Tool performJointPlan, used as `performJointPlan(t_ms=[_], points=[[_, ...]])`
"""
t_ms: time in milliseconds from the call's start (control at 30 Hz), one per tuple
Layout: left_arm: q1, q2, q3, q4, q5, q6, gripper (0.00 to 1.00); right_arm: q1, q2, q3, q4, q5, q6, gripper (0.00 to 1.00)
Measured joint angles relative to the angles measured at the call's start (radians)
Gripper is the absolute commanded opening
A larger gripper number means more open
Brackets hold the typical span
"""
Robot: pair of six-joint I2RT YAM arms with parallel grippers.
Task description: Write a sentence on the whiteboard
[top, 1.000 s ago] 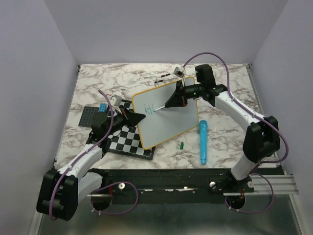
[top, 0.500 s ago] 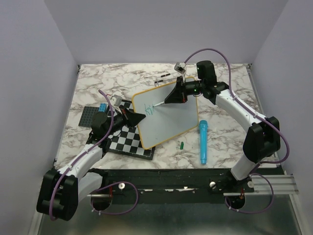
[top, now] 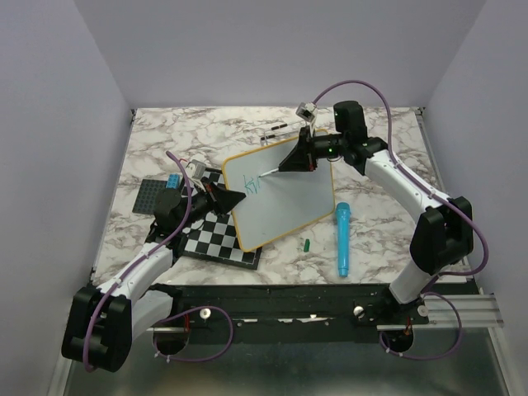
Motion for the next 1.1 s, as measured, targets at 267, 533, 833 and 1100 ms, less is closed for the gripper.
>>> performJointPlan(t_ms=[267, 533, 833, 1100], points=[[0.0, 0.0, 0.0, 0.0, 0.0, 0.0, 0.0, -0.022, -0.001, -0.003, 0.001, 0.0, 0.016, 0.01], [0.0, 0.0, 0.0, 0.0, 0.0, 0.0, 0.0, -0.023, -0.001, -0.019, -0.011, -0.009, -0.006, 0.01], [0.0, 0.002, 0.0, 0.0, 0.0, 0.0, 0.0, -0.023, -0.001, -0.073, -0.092, -0.025, -0.085, 0.01], [0.0, 0.002, 0.0, 0.003, 0.001, 0.0, 0.0, -0.036, -0.02, -0.028, -0.103, -0.039, -0.08, 0.01]])
